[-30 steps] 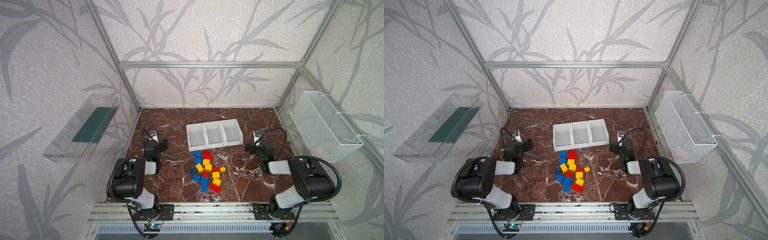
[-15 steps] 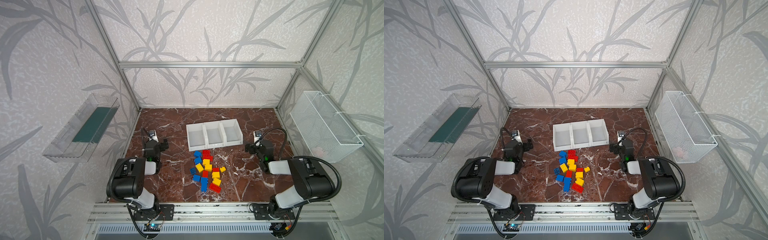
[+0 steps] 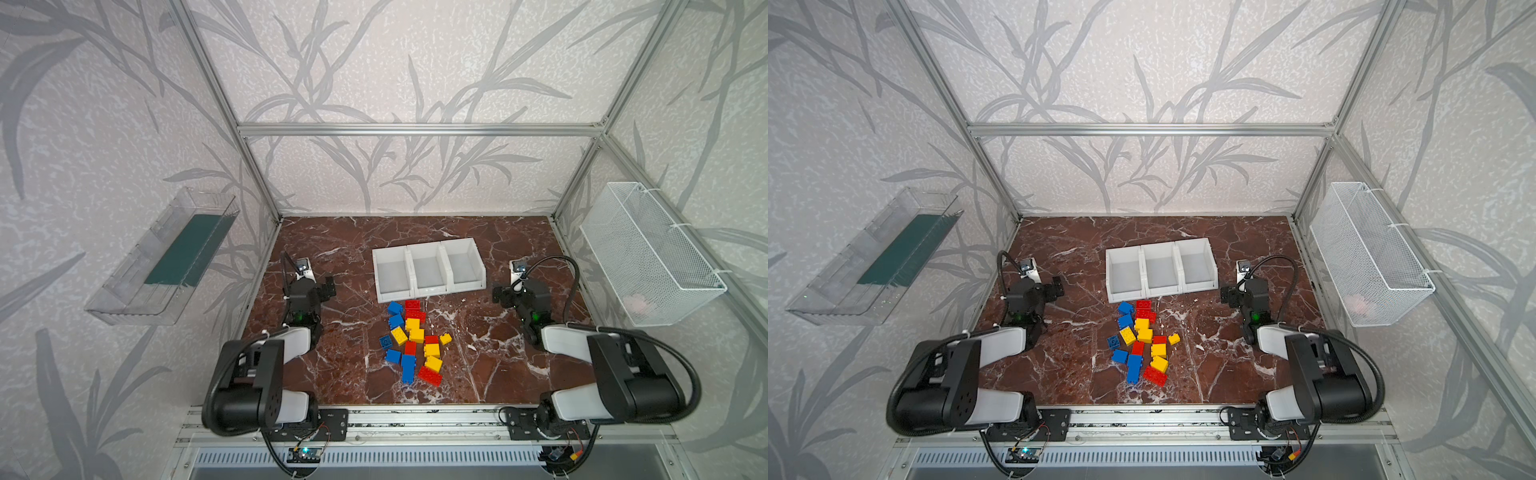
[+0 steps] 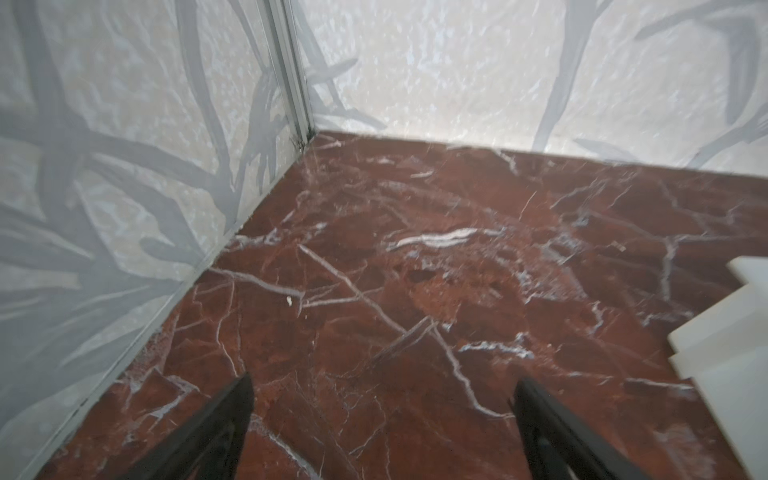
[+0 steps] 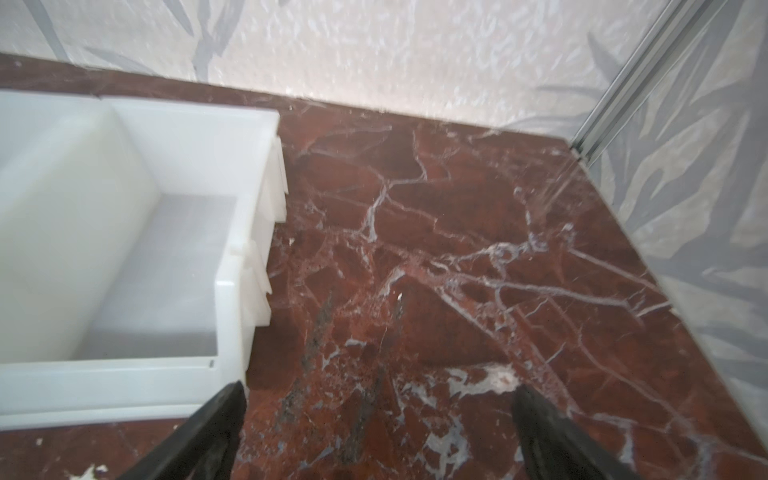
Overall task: Sort the legos into containers by color
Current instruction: 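Raise both arms from rest toward the brick pile, then lower the right gripper onto a yellow brick and close it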
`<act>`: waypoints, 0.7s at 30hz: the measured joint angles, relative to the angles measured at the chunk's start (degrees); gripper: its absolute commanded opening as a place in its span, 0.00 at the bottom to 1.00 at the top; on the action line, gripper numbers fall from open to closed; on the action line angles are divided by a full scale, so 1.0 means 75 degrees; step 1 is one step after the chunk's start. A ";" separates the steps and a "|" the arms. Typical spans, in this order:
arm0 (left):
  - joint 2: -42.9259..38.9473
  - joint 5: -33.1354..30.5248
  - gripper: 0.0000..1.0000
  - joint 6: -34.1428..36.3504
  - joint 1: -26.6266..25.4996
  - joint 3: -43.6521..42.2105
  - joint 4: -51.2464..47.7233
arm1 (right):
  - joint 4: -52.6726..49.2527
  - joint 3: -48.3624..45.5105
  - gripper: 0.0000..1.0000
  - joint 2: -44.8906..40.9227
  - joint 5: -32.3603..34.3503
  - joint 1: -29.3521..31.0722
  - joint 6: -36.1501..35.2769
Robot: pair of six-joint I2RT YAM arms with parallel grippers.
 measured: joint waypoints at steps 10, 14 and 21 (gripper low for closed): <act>-0.2387 0.0090 0.99 -0.0877 -0.1218 0.1478 -0.4153 | -0.5170 0.2836 1.00 -0.2031 0.0568 0.2903 0.1043; -0.2541 0.0254 0.99 -0.1355 -0.1827 0.1352 -0.5173 | -0.6755 0.2926 0.99 -0.1542 0.0682 0.4246 0.1900; -0.3092 0.0303 0.99 -0.2107 -0.2285 0.0600 -0.6000 | -0.8140 0.2911 0.92 -0.0545 0.0877 0.6181 0.3552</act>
